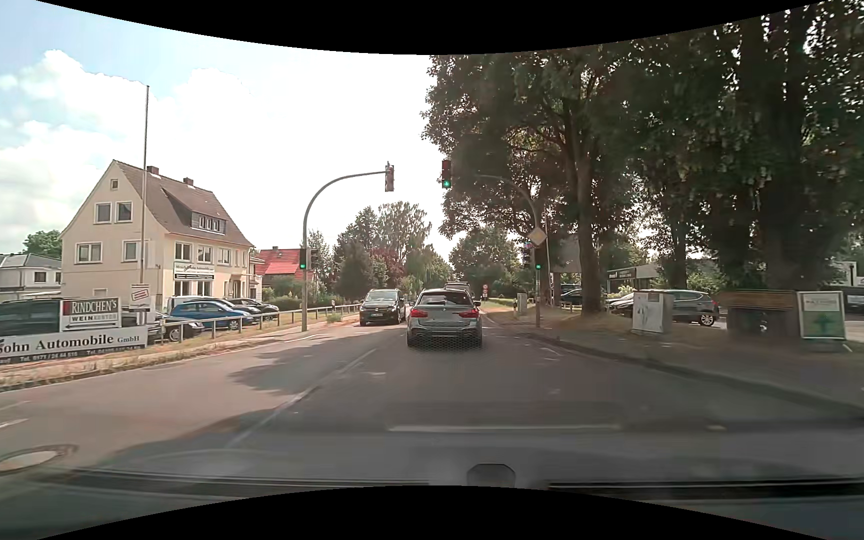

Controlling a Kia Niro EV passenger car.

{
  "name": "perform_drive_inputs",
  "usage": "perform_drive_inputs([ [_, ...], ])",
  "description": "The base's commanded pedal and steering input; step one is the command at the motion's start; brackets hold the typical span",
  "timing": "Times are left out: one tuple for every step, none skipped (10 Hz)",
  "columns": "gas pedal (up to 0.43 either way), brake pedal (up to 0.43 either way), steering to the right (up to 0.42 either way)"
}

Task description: Follow the waypoints while adhering to traffic rules and regulations

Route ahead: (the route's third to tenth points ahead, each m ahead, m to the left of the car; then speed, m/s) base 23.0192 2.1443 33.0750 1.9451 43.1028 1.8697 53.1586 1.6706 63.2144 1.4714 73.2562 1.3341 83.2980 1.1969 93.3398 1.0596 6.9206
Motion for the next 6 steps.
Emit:
perform_drive_inputs([
  [0.150, 0.000, -0.005],
  [0.150, 0.000, -0.004],
  [0.150, 0.000, -0.005],
  [0.150, 0.000, -0.004],
  [0.150, 0.000, -0.004],
  [0.150, 0.000, -0.004],
])
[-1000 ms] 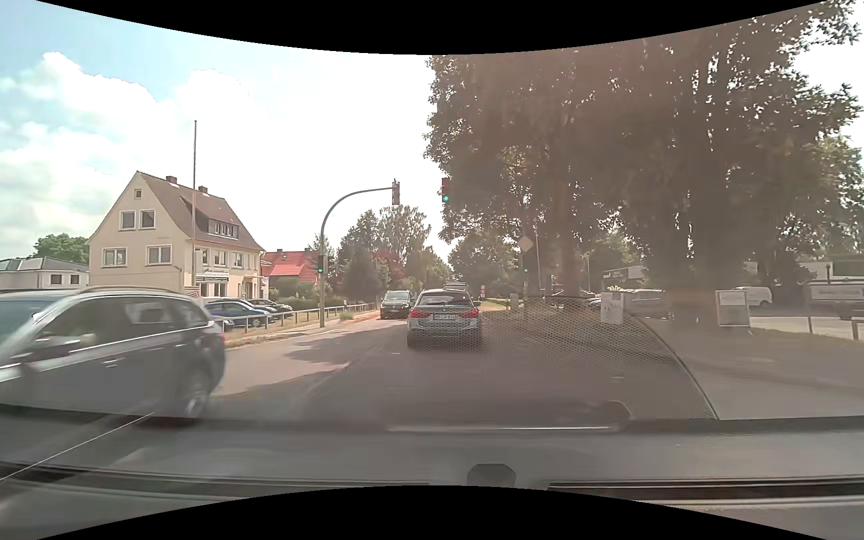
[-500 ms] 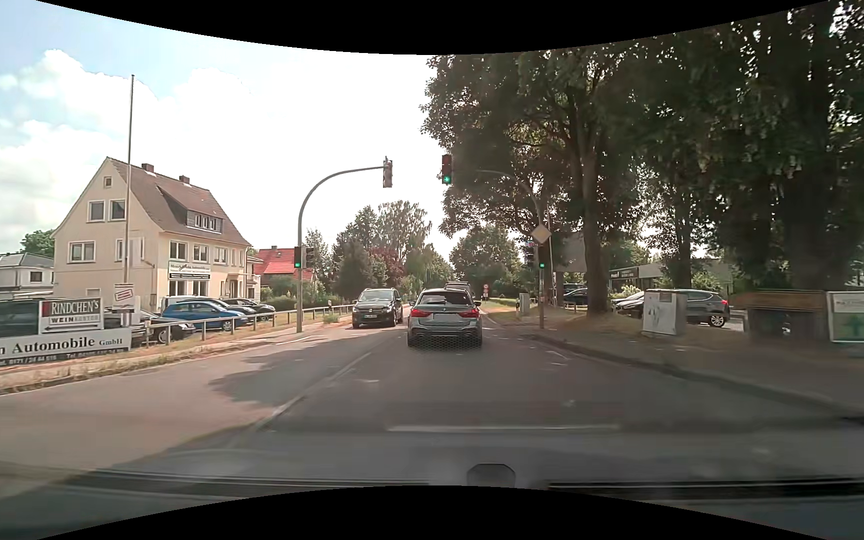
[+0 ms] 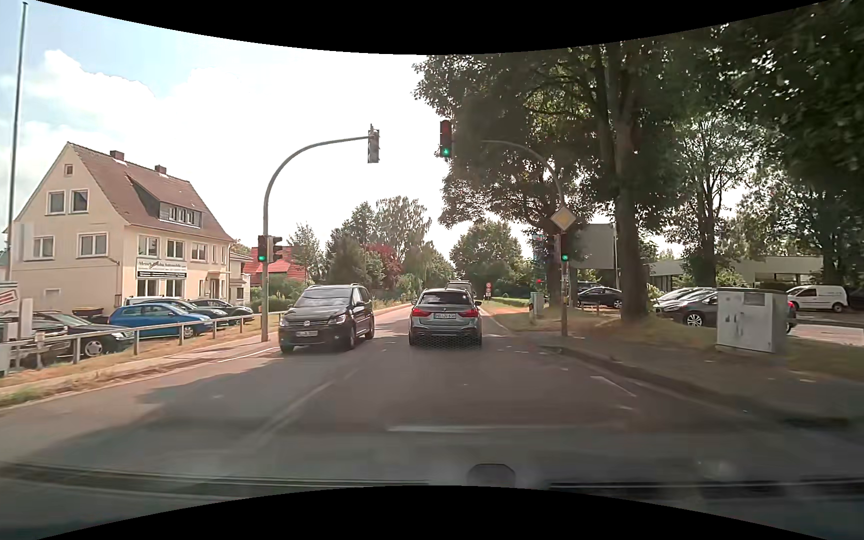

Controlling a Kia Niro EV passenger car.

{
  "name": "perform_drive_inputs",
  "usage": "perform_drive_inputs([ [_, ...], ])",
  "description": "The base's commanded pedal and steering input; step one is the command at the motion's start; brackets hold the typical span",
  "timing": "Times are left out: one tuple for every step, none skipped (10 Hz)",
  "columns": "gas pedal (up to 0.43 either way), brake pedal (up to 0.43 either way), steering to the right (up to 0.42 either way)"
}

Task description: Follow the waypoints while adhering to traffic rules and regulations

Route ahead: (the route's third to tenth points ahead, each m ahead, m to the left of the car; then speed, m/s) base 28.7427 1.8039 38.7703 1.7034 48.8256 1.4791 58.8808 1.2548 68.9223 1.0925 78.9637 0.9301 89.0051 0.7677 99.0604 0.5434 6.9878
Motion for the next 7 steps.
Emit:
perform_drive_inputs([
  [0.150, 0.000, -0.003],
  [0.150, 0.000, -0.003],
  [0.157, 0.000, -0.003],
  [0.157, 0.000, -0.001],
  [0.157, 0.000, 0.000],
  [0.157, 0.000, 0.001],
  [0.169, 0.000, 0.001],
])
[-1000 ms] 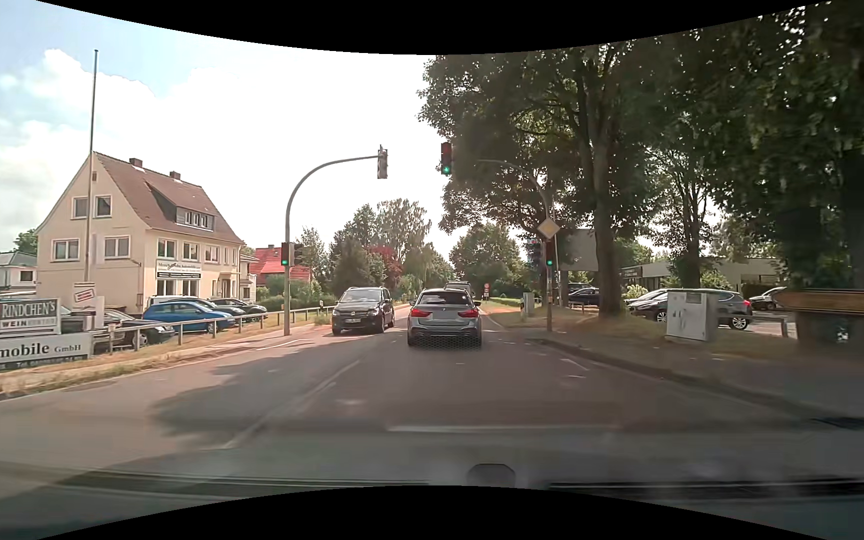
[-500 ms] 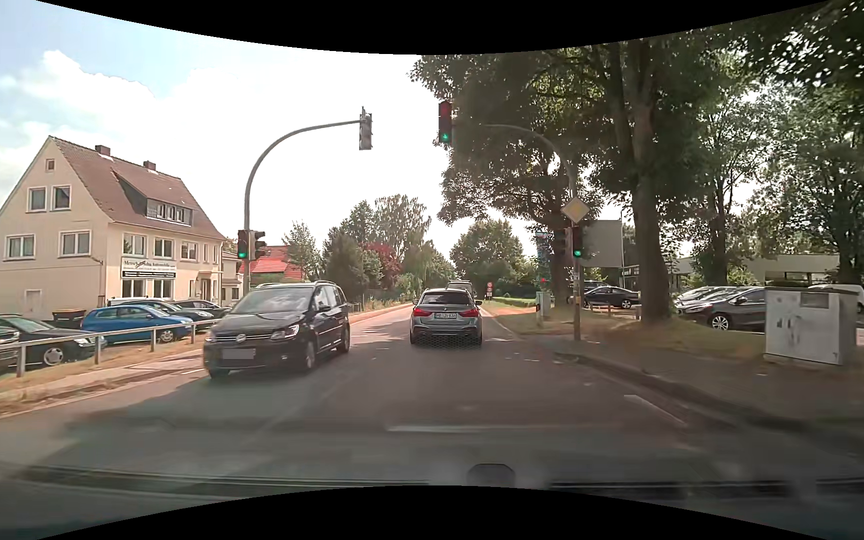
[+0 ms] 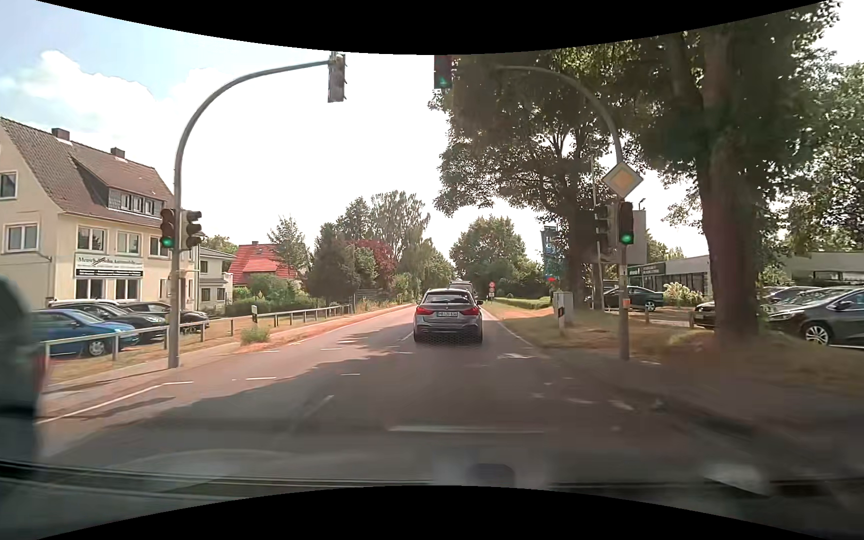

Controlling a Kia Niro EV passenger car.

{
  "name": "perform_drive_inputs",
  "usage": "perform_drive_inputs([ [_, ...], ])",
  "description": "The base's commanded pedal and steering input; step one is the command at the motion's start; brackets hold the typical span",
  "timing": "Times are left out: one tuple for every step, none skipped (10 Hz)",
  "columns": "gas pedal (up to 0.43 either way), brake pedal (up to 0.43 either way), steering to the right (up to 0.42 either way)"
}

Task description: Follow the waypoints while adhering to traffic rules and regulations

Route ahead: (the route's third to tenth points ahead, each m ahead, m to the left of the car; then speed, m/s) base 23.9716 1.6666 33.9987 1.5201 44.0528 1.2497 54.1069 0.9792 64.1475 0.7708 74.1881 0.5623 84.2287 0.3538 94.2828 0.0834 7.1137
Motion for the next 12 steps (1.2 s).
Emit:
perform_drive_inputs([
  [0.177, 0.000, 0.001],
  [0.189, 0.000, 0.003],
  [0.189, 0.000, 0.004],
  [0.189, 0.000, 0.004],
  [0.189, 0.000, 0.004],
  [0.197, 0.000, 0.005],
  [0.197, 0.000, 0.006],
  [0.197, 0.000, 0.007],
  [0.209, 0.000, 0.007],
  [0.220, 0.000, 0.007],
  [0.220, 0.000, 0.007],
  [0.228, 0.000, 0.007],
])
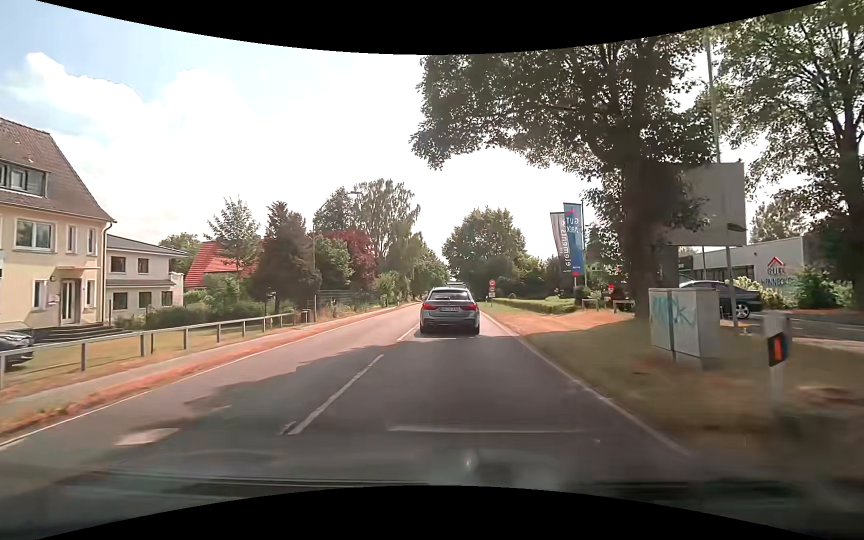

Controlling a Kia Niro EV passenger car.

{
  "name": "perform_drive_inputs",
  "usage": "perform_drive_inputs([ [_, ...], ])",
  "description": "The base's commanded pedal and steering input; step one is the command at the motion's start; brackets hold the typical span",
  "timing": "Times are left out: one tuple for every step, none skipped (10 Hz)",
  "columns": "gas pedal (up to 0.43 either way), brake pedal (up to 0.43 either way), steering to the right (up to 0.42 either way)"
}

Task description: Follow the waypoints while adhering to traffic rules and regulations

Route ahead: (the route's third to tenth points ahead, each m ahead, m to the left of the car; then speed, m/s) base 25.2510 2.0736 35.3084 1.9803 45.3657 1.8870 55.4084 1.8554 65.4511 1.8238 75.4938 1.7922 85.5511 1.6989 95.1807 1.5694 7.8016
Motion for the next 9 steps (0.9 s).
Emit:
perform_drive_inputs([
  [0.228, 0.000, 0.006],
  [0.228, 0.000, 0.004],
  [0.228, 0.000, 0.003],
  [0.228, 0.000, 0.003],
  [0.228, 0.000, 0.003],
  [0.228, 0.000, 0.003],
  [0.228, 0.000, 0.003],
  [0.228, 0.000, 0.003],
  [0.228, 0.000, 0.003],
])
